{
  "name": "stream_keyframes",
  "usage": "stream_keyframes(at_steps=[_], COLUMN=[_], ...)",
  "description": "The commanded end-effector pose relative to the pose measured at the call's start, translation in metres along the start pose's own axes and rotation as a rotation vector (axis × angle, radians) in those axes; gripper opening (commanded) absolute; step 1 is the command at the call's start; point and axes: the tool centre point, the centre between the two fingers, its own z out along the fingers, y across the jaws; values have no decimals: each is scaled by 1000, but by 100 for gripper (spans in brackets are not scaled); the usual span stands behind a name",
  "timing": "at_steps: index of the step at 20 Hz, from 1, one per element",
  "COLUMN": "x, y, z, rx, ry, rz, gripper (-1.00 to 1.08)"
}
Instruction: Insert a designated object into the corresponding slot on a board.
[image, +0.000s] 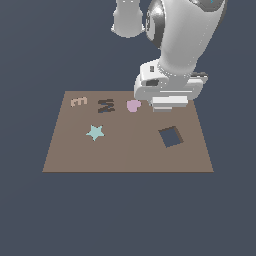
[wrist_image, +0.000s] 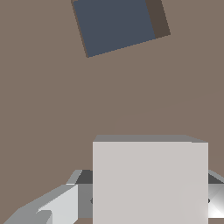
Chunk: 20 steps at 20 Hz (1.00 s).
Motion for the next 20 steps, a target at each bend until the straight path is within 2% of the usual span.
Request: stream_keyframes(at_steps=[1, 9, 20], x=[4, 24, 68], y=[-4, -20, -33], z=[-1, -3, -6], rx=[0, 1, 2], ry=[1, 1, 1], rz=[54, 298, 751], gripper=[-100, -100, -100])
